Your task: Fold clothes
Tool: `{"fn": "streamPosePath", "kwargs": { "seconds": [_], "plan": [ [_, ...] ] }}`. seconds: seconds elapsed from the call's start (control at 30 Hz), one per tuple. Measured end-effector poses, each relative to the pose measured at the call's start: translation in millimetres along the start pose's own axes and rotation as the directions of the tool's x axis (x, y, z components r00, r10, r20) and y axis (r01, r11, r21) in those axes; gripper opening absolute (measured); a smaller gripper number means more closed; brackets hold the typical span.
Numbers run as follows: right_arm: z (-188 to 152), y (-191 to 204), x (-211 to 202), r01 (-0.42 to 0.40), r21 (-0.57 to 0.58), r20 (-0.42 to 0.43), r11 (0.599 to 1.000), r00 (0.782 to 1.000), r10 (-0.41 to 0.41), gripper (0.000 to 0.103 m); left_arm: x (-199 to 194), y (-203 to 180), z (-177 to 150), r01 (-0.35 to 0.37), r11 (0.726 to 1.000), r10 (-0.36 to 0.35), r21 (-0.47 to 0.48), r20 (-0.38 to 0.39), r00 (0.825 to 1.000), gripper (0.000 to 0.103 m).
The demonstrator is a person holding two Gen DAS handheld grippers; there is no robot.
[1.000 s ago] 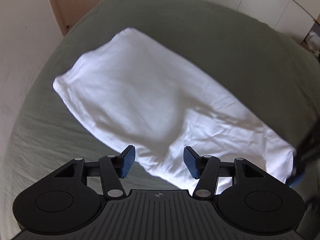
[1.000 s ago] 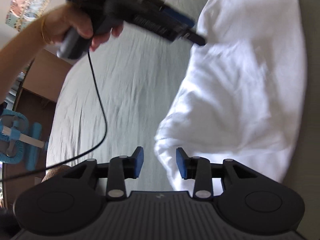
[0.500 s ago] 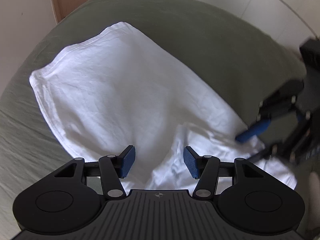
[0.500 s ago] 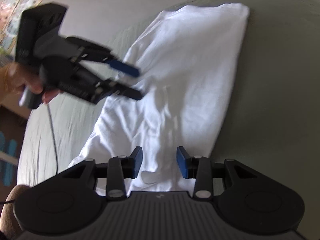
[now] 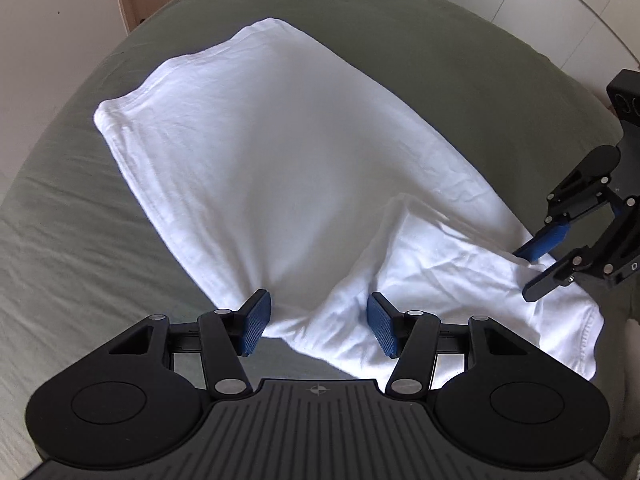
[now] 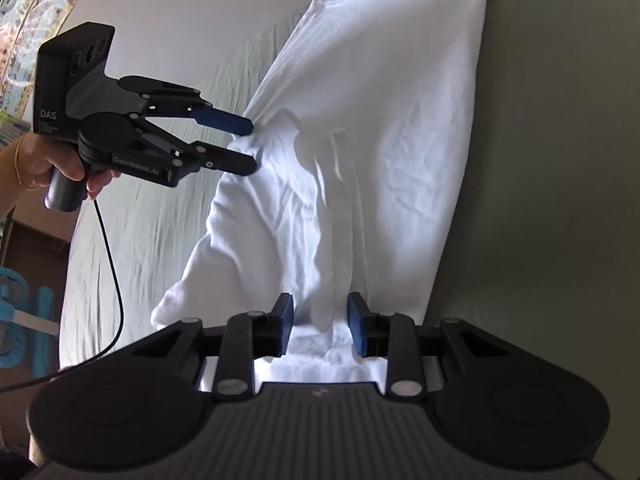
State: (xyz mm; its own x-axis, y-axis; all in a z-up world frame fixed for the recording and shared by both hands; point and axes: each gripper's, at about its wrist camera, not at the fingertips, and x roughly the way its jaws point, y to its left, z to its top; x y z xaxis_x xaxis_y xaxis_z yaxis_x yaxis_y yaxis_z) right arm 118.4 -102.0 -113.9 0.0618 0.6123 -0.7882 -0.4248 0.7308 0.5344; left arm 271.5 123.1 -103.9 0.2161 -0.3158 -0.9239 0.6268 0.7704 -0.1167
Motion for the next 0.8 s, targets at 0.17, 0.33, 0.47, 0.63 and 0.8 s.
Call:
{"fn": "streamPosePath", "kwargs": {
  "seconds": [0.17,0.33,0.47,0.63,0.8],
  "plan": [
    [2,-5,-8,-0.006,0.023,0.009,1.000,1.000,0.006,0.040,-32,-18,-4,0.004,1.000,-0.004,0.016,0.047,0.999,0.053],
    [1,-7,-6,0.016,0.021,0.020,1.000,1.000,-0.017,0.040,-50,-63,-13,0.115,0.992,-0.119,0.050,0.105,0.987,0.053],
    [1,-3,-4,0.063,0.015,0.012,0.998,0.998,-0.063,0.015,-35,-102,-31,0.156,0.984,-0.161,0.087,0.060,0.985,0.053],
    [-3,-6,-8,0.084,0.044,-0.001,0.996,0.997,-0.084,0.006,-22,-117,-59,0.185,0.980,-0.186,0.065,0.005,0.983,0.053],
    [-3,-8,-3,0.084,0.047,-0.006,0.995,0.996,-0.084,0.006,-15,-123,-89,0.145,0.987,-0.144,0.074,-0.014,0.989,0.053]
  ]
}}
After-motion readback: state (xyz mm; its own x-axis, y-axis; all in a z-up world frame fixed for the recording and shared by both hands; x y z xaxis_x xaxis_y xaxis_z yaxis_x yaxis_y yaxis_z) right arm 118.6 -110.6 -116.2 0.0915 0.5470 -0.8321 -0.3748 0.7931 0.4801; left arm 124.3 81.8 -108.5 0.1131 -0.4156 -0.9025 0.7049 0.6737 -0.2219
